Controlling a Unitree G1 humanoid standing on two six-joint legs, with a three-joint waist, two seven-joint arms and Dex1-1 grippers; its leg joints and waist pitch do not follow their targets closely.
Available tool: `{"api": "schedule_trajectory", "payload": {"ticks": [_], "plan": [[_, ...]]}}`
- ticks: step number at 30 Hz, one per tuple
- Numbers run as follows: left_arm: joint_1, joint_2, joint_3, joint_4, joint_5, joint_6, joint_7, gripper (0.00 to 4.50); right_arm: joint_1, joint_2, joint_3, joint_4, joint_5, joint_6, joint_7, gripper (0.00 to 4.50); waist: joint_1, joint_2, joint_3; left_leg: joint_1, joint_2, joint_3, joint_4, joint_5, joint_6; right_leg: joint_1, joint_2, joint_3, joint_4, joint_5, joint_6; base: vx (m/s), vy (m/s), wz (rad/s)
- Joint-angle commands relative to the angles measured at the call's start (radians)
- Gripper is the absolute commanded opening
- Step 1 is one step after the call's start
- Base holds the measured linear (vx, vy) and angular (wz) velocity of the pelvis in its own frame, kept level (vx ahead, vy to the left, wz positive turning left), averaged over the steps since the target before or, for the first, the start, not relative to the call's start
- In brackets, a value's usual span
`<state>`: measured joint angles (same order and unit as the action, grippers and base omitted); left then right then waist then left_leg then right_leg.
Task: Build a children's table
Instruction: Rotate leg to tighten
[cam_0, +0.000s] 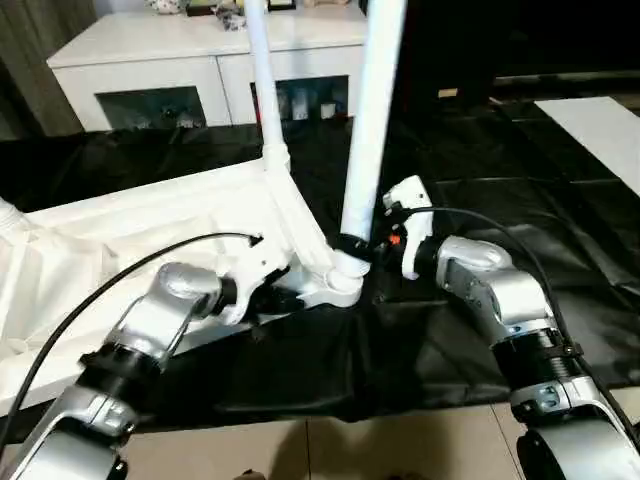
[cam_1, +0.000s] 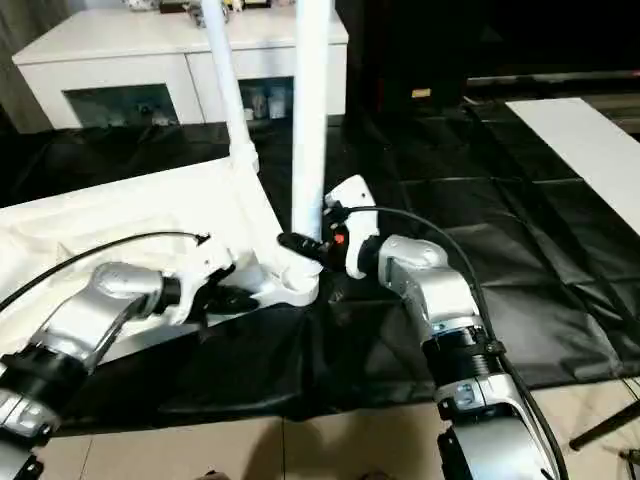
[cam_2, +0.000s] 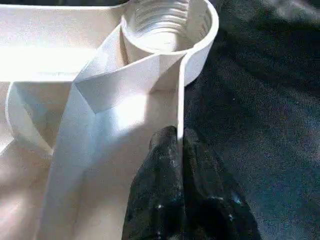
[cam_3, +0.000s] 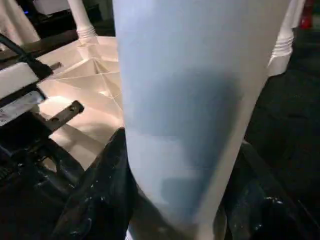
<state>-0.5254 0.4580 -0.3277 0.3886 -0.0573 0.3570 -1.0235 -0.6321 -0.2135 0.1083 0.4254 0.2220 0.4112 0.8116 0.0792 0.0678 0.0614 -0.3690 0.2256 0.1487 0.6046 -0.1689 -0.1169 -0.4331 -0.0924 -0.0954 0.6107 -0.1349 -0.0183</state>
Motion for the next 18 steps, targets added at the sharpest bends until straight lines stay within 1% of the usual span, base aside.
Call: {"api": "schedule_trajectory", "payload": {"ticks": [1,3,4,5,6,7,9,11,13,14,17,18], "plan": [[0.022,0.021,-0.010,-0.026,0.015,0.024,-0.007,0.05,-0.029,0.002,0.007,0.011,-0.009,-0.012,0.004,1.94,0.000,-0.010,-0.087,-0.003,-0.017,0.016,-0.065,-0.232,0.037,0.072,-0.029,0.028,-0.078,-0.371,-0.136,0.000,0.000,0.00],[0.028,0.027,-0.010,-0.039,0.013,0.030,-0.011,0.00,-0.032,0.004,0.008,0.017,-0.010,-0.012,0.005,1.94,-0.001,-0.010,-0.088,-0.001,-0.017,0.017,-0.066,-0.235,0.034,0.073,-0.029,0.030,-0.075,-0.347,-0.145,0.000,0.000,0.00],[0.033,0.031,-0.010,-0.051,0.011,0.037,-0.011,0.00,-0.037,0.006,0.008,0.027,-0.012,-0.016,0.005,1.94,-0.002,-0.012,-0.089,-0.001,-0.018,0.017,-0.066,-0.229,0.033,0.074,-0.029,0.031,-0.072,-0.324,-0.153,0.000,0.000,0.00],[0.032,0.031,-0.008,-0.052,0.013,0.041,-0.006,0.00,-0.041,0.007,0.008,0.035,-0.014,-0.019,0.003,1.94,-0.004,-0.005,-0.089,-0.001,-0.018,0.017,-0.066,-0.234,0.032,0.074,-0.028,0.032,-0.072,-0.306,-0.161,0.000,0.000,0.00],[0.032,0.030,-0.006,-0.050,0.015,0.040,-0.001,0.00,-0.044,0.008,0.007,0.040,-0.015,-0.022,0.001,1.94,-0.005,-0.008,-0.090,-0.001,-0.019,0.017,-0.065,-0.235,0.032,0.075,-0.028,0.031,-0.070,-0.299,-0.166,0.000,0.000,0.00],[0.030,0.024,-0.003,-0.043,0.015,0.037,0.008,0.00,-0.046,0.010,0.004,0.045,-0.014,-0.025,-0.003,1.94,-0.004,-0.005,-0.090,0.001,-0.019,0.018,-0.065,-0.236,0.031,0.074,-0.028,0.032,-0.069,-0.289,-0.174,0.000,0.000,0.00],[0.023,0.007,0.000,-0.019,0.025,0.016,0.030,0.00,-0.047,0.014,-0.003,0.051,-0.007,-0.026,-0.007,1.94,-0.004,-0.004,-0.089,0.002,-0.019,0.018,-0.065,-0.245,0.031,0.075,-0.028,0.032,-0.070,-0.290,-0.179,0.000,0.000,0.00],[0.019,-0.004,0.004,-0.012,0.025,0.013,0.041,0.00,-0.042,0.017,-0.002,0.051,-0.005,-0.023,-0.006,1.94,-0.003,-0.011,-0.087,0.002,-0.019,0.018,-0.066,-0.256,0.031,0.075,-0.028,0.032,-0.073,-0.312,-0.172,0.000,0.000,0.00],[0.013,-0.016,0.008,-0.010,0.025,0.018,0.052,0.00,-0.030,0.022,0.011,0.053,-0.009,-0.019,0.003,1.94,-0.002,-0.010,-0.085,0.004,-0.020,0.019,-0.066,-0.267,0.029,0.073,-0.028,0.031,-0.078,-0.349,-0.160,0.000,0.000,0.00],[0.008,-0.024,0.011,-0.012,0.025,0.023,0.060,0.00,-0.021,0.023,0.029,0.062,-0.018,-0.011,0.009,1.94,-0.001,-0.008,-0.085,0.006,-0.019,0.019,-0.067,-0.280,0.027,0.071,-0.028,0.030,-0.080,-0.371,-0.153,0.000,0.000,0.00],[-0.001,-0.032,0.014,-0.012,0.023,0.024,0.066,0.00,-0.026,0.019,0.050,0.092,-0.038,0.012,0.005,1.94,-0.001,-0.013,-0.083,0.005,-0.021,0.018,-0.067,-0.291,0.024,0.071,-0.028,0.028,-0.086,-0.416,-0.133,0.000,0.000,0.00],[-0.004,-0.033,0.015,-0.011,0.023,0.023,0.068,0.00,-0.030,0.018,0.052,0.104,-0.044,0.012,0.001,1.94,-0.001,-0.012,-0.083,0.005,-0.021,0.018,-0.067,-0.291,0.023,0.071,-0.029,0.028,-0.086,-0.421,-0.131,0.000,0.000,0.00]]}}
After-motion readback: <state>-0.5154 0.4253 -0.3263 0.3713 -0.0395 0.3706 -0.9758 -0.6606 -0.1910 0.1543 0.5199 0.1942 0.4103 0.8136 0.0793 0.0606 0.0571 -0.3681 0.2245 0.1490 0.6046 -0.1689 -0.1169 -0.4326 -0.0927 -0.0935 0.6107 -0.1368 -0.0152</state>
